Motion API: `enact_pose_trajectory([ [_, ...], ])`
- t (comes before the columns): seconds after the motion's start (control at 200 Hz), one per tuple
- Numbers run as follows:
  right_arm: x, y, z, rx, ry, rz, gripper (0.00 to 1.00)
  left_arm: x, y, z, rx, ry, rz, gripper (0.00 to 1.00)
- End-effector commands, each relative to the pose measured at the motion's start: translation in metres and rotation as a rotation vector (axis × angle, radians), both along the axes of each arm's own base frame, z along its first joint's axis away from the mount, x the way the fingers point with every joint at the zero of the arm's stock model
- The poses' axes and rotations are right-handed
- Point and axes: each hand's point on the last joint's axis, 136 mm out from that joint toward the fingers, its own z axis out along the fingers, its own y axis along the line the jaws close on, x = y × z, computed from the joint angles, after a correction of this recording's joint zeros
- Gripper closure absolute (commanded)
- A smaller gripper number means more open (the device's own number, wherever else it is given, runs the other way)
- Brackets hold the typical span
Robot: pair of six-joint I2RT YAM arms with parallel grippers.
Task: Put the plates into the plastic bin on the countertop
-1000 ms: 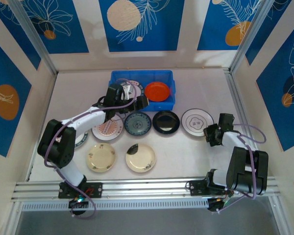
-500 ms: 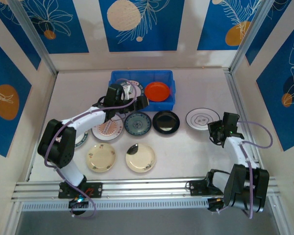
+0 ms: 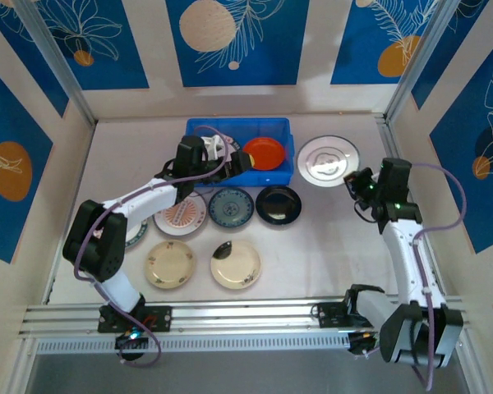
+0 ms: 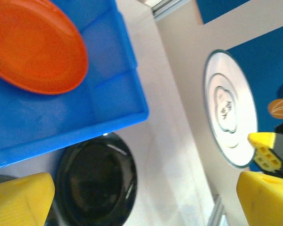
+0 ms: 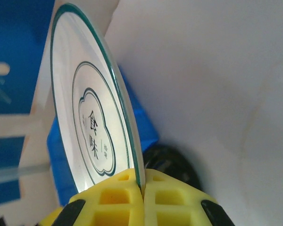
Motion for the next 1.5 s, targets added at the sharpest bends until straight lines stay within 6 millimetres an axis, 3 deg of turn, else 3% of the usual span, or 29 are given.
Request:
enact_pose_trajectory([
  [0.0,0.009,0.048,0.019,0.06,-0.036,0.226,1.0,-0.003,-0.002,0.038,-0.136,-0.05,-0.034,0.02],
  [0.36,0.035,0.15,0.039,0.116,-0.089,0.599,1.0,-0.003,0.011,0.023,-0.089,-0.017,-0.009,0.09],
  [0.455,0.038,0.17,0.038,0.13,-0.073,0.682,1.0,-0.001,0.019,0.019,-0.098,-0.007,0.019,0.19],
  [0.54,0.042,0.182,0.039,0.136,-0.081,0.716,1.0,0.001,0.027,0.021,-0.137,-0.012,0.038,0.41],
  [0.675,0.054,0.191,0.042,0.149,-0.103,0.738,1.0,0.004,0.045,0.02,-0.207,0.0,0.08,1.0],
  [0.82,0.066,0.2,0.044,0.134,-0.135,0.769,1.0,0.001,0.054,0.023,-0.255,0.001,0.077,1.0],
  [0.965,0.082,0.208,0.04,0.089,-0.164,0.797,0.72,-0.004,0.056,0.035,-0.314,-0.005,0.043,1.0],
  [1.04,0.091,0.213,0.038,0.085,-0.164,0.808,0.68,-0.008,0.054,0.041,-0.332,-0.008,0.015,1.0],
  [1.321,0.107,0.238,0.032,0.115,-0.17,0.872,1.0,-0.009,0.061,0.042,-0.305,-0.005,0.022,1.0],
  [1.461,0.112,0.244,0.031,0.12,-0.177,0.876,1.0,-0.004,0.075,0.039,-0.292,0.008,0.063,1.0],
  [1.496,0.116,0.244,0.029,0.121,-0.172,0.869,1.0,-0.003,0.08,0.038,-0.287,0.01,0.077,0.8],
])
